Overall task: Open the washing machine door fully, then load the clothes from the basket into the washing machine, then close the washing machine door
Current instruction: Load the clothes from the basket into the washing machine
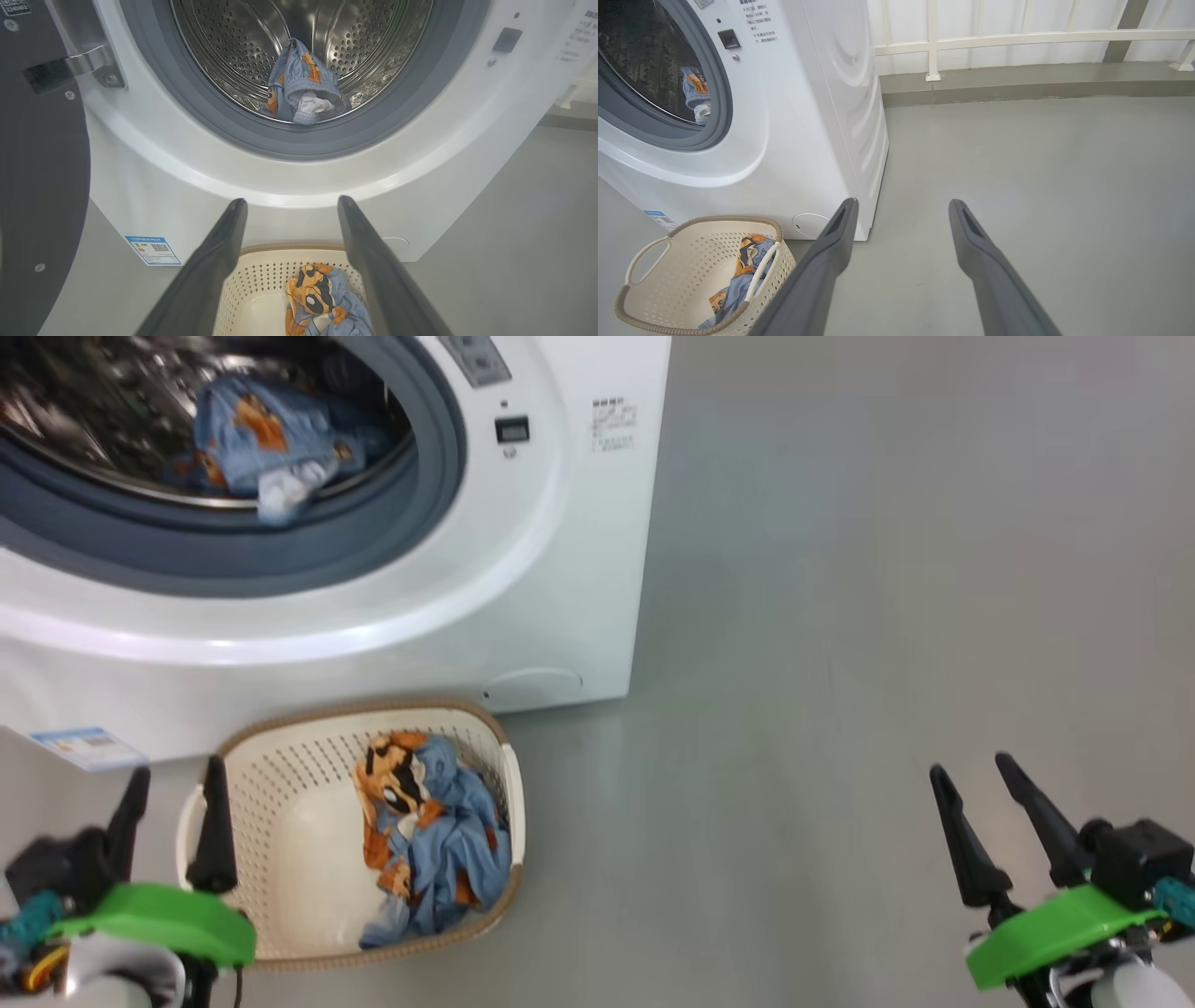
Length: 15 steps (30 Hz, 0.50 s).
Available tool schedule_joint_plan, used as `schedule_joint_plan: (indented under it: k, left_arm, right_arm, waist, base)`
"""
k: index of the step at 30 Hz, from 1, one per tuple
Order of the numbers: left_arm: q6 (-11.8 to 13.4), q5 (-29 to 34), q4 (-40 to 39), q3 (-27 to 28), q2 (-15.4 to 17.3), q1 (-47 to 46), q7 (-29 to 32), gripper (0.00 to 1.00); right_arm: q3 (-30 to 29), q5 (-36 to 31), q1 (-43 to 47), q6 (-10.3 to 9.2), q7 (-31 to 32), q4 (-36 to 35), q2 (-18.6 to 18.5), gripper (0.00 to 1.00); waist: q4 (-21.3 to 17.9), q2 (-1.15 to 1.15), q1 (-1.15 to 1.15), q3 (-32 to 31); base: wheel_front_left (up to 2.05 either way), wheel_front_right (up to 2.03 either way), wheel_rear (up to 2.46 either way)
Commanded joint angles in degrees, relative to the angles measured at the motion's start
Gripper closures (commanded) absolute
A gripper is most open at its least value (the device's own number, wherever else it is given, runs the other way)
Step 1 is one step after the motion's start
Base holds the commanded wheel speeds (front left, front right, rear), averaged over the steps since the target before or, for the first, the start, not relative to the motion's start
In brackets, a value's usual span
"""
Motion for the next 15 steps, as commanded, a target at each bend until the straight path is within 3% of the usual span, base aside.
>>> schedule_joint_plan:
  k: [1,15]
  left_arm:
    - [-0.09,1.07,-2.79,2.28,1.18,2.04,-0.21,0.0]
    - [-0.09,2.67,-11.13,4.51,-0.6,15.87,-0.21,0.0]
  right_arm:
    - [0.69,0.45,1.99,0.09,-0.68,-1.16,-1.43,0.0]
    - [-2.44,1.06,10.47,0.09,-0.68,-1.72,-1.59,0.0]
  waist:
    - [0.3,0.0,0.0,-3.47]
    - [0.32,0.0,0.0,-10.57]
  base:
    - [0.0,0.0,0.0]
    - [0.0,0.0,0.0]
